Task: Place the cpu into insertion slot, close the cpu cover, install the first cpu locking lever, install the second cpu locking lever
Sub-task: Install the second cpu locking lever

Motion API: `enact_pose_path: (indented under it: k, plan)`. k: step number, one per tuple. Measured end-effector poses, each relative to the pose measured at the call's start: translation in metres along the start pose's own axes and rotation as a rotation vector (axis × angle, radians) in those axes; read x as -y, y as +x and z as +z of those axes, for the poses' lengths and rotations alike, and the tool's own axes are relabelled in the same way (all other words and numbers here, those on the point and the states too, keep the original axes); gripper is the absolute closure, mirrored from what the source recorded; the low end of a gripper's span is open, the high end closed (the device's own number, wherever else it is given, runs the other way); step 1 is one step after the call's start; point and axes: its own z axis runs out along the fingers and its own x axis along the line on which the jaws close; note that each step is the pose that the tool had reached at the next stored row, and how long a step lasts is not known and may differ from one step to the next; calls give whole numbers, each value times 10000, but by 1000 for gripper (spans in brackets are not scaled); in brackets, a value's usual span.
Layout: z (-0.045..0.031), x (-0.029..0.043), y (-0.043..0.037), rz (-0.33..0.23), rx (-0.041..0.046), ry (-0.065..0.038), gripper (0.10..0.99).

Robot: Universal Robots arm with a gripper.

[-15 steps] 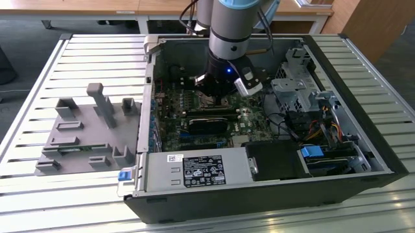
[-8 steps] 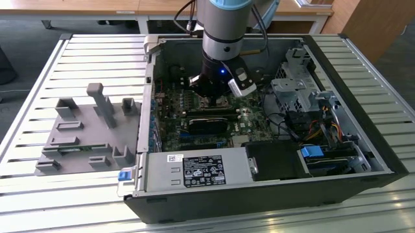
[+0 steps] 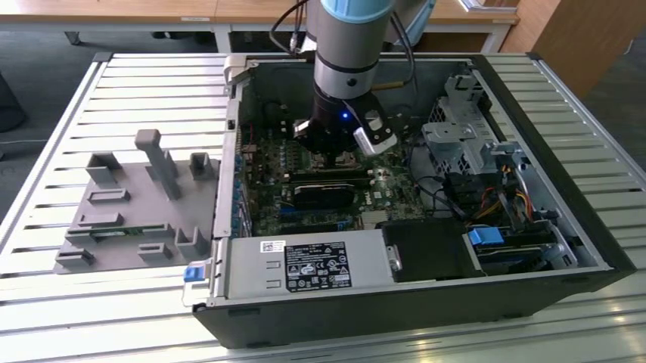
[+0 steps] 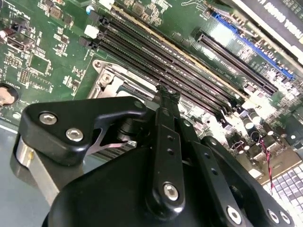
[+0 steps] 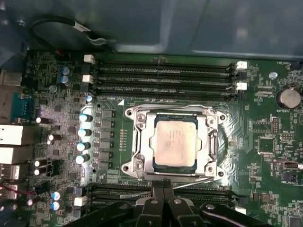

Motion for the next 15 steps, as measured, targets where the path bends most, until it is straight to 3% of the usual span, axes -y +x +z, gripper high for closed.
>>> enact_pose_path:
  k: [3, 6, 11, 15]
  plan:
    - [-4, 38, 4, -6, 10, -358, 980]
    - [-9, 88, 12, -10, 18, -602, 980]
    - [-16, 156, 63, -13, 24, -840, 980]
    - [-7, 176, 125, -16, 27, -902, 980]
